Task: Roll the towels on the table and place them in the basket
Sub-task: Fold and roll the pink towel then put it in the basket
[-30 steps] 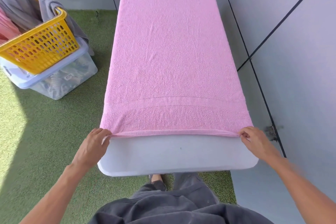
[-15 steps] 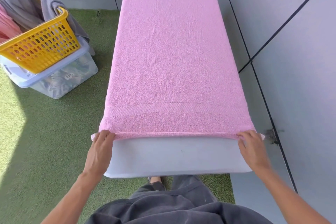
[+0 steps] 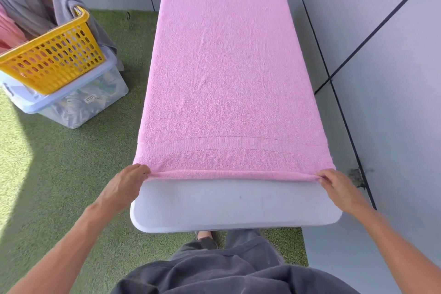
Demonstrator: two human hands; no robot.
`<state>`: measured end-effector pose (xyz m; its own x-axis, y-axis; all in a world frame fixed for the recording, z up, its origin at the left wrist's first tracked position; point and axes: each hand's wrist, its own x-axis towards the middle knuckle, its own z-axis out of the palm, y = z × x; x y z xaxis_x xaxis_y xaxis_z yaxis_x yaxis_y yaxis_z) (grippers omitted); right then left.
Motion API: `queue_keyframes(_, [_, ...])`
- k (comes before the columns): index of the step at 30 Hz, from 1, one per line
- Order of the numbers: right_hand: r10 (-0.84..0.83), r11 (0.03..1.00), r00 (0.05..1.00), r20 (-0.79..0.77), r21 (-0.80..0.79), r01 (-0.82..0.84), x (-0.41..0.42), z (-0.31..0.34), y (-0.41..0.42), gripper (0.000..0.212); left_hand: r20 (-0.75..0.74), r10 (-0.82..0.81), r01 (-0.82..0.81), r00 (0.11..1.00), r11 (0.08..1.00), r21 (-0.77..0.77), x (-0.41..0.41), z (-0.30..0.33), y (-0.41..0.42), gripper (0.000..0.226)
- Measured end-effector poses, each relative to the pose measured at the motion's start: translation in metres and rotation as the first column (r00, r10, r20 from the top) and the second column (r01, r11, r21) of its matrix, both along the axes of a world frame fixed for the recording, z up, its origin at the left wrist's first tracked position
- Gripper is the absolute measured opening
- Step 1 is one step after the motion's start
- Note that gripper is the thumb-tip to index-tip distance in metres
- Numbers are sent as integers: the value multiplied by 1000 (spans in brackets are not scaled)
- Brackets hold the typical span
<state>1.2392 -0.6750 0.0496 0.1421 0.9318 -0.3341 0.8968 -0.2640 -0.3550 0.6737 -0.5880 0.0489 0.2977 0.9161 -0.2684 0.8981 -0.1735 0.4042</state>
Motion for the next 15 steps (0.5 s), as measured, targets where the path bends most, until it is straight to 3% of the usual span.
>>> queue_keyframes(2, [-24, 992, 998, -61, -126, 16, 5, 12, 17, 7, 23, 42, -38, 999, 986, -164, -1, 10, 17, 12])
queue_keyframes(4, [-98, 987, 988, -117, -137, 81, 3, 18, 29, 6, 1, 40, -39, 999, 983, -178, 2, 14, 29, 8])
queue_keyframes(6, [-121, 990, 987, -105, -81, 113, -5, 19, 32, 12, -37, 52, -56, 998, 990, -133, 3, 17, 31, 6])
queue_keyframes(8, [-97, 993, 995, -29, 57, 98, -10, 14, 25, 19, -96, 33, -28, 995, 998, 51, 2, 13, 21, 7])
queue_keyframes(10, [-110, 983, 991, 71, 157, 98, -15, 12, 12, 13, -143, 13, 21, 990, 972, 234, 4, 5, 2, 7])
queue_keyframes(15, [-146, 963, 974, 171, 251, 101, -33, 5, -18, 13, -51, 265, -249, 963, 945, 211, 23, -6, -30, 9])
